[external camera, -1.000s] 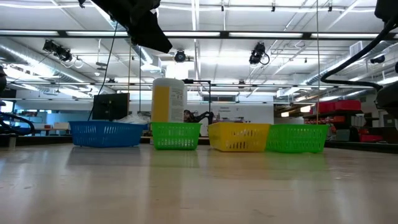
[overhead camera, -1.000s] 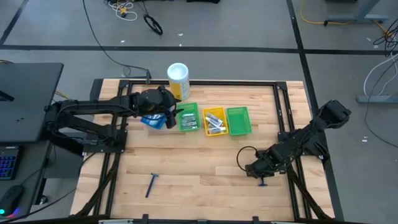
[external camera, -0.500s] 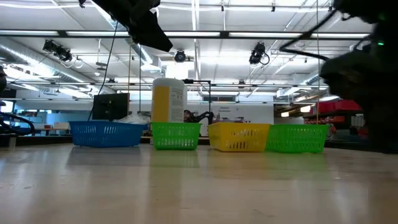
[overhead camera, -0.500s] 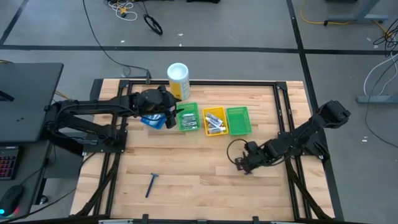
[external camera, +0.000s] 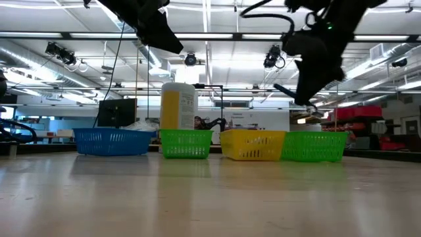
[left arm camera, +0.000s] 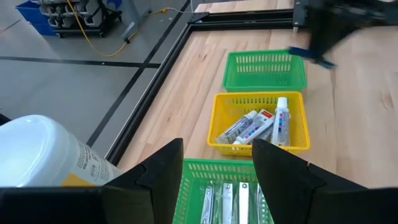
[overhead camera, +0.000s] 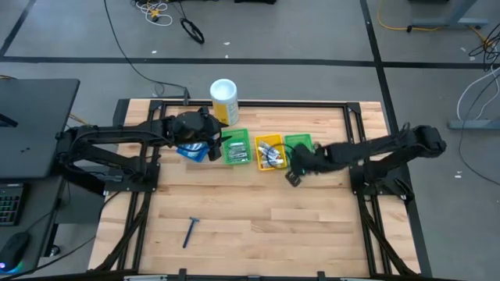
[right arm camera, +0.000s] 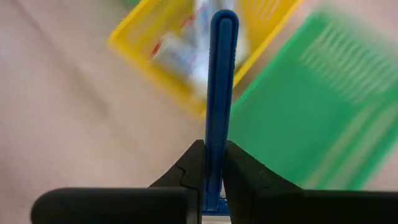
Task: Pick & Place Travel size toiletries
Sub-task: Put the razor into the right green bin
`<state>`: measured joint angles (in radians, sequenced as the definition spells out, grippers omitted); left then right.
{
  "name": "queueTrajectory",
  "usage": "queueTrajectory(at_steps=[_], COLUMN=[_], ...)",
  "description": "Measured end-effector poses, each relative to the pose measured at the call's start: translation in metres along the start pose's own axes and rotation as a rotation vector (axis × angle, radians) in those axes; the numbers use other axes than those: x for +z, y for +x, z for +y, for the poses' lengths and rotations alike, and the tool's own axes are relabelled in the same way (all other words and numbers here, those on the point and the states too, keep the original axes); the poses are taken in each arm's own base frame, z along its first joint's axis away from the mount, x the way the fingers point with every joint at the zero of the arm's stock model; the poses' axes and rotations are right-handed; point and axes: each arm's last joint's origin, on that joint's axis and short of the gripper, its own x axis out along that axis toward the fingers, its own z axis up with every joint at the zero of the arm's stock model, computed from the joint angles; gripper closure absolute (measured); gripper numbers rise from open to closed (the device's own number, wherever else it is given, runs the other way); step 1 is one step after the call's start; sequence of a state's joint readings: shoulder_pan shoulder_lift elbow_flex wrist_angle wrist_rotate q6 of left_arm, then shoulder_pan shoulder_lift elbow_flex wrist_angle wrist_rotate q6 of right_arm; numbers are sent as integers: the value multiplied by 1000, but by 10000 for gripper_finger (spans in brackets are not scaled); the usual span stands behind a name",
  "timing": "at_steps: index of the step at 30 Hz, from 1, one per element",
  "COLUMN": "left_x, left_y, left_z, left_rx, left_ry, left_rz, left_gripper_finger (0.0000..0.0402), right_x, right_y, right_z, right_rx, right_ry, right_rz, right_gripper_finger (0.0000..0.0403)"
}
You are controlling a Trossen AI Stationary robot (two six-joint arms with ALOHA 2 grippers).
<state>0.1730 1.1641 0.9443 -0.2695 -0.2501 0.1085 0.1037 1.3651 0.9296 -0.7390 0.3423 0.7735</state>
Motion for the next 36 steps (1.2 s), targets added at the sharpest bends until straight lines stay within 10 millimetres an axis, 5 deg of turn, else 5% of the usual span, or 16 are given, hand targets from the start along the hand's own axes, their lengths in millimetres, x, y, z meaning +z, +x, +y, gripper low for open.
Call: queueTrajectory(at_steps=[6, 13, 15, 21, 36], left_x=[0, 0, 0, 0, 0], left_y=[0, 0, 0, 0, 0], left_z=[0, 0, 0, 0, 0], left_rx=[0, -5, -5, -4, -1], left_ry=[-1, -21, -21, -22, -17], left_rz=[1, 2, 2, 2, 2], left_gripper_finger=[201, 201, 201, 201, 201], right_x=[33, 30, 27, 34, 9], right_y=[12, 36, 39, 40, 67], right_z=[-37, -71, -72, -69, -75], right_rx=[-112, 10, 29, 45, -43], right_ry=[-382, -457, -399, 155, 142], right_rz=[-14, 138, 147, 90, 191], right_gripper_finger=[362, 362, 362, 362, 340])
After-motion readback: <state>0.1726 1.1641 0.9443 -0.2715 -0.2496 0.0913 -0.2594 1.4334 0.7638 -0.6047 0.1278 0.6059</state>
